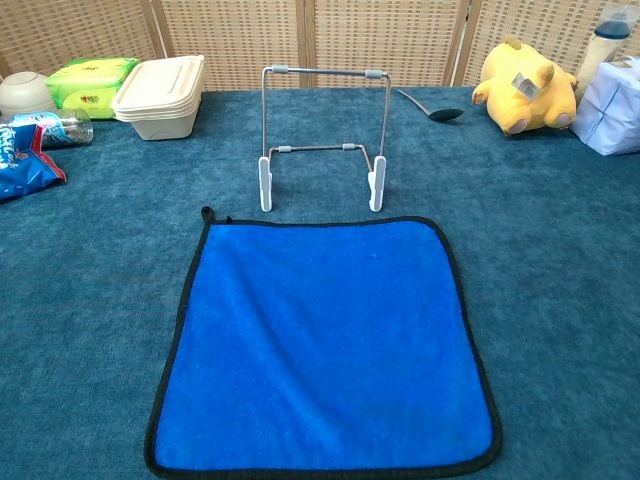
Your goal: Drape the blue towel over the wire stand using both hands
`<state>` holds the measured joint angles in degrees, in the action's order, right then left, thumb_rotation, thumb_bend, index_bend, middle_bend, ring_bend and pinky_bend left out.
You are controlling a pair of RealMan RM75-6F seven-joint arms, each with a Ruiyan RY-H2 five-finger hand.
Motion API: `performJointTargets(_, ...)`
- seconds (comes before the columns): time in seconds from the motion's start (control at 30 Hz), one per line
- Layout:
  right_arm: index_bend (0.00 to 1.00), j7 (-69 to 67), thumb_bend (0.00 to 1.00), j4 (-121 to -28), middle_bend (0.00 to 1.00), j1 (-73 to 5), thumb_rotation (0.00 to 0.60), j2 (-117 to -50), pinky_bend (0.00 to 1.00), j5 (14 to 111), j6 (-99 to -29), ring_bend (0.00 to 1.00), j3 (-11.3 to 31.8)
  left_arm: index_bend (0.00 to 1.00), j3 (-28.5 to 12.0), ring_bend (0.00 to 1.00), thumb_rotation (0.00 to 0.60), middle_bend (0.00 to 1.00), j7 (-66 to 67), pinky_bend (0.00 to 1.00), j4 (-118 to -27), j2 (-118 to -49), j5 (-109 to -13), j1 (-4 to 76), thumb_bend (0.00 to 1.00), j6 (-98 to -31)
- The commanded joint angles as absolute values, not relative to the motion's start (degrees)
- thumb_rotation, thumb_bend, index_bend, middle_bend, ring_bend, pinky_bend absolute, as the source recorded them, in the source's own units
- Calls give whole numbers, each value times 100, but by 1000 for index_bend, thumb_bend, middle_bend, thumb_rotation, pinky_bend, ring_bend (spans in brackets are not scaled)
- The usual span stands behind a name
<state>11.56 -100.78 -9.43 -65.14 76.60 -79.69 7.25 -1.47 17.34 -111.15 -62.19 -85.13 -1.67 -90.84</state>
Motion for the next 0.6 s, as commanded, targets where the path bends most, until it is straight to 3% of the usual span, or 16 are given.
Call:
performJointTargets(0.03, 0, 1166, 369, -10032, 41, -1017, 600, -6474, 0, 7712, -7869, 0, 718, 216, -171, 108, 600, 158, 1747, 164, -11108, -6230, -8518, -123, 344, -9040)
performJointTargets(0.33, 0, 859, 352, -9614, 49, -1463, 600, -6478, 0, 8412, -7528, 0, 721, 250, -283, 136, 600, 187, 1556, 199, -11125, -6251, -8692, 91, 344, -8895)
performJointTargets(0.6, 17, 433, 278, -8875, 51, -2091, 600, -6912, 0, 9479, -7370, 0, 655, 275, -282, 154, 600, 207, 1267, 217, -11296, -6092, -9060, 299, 344, -8728)
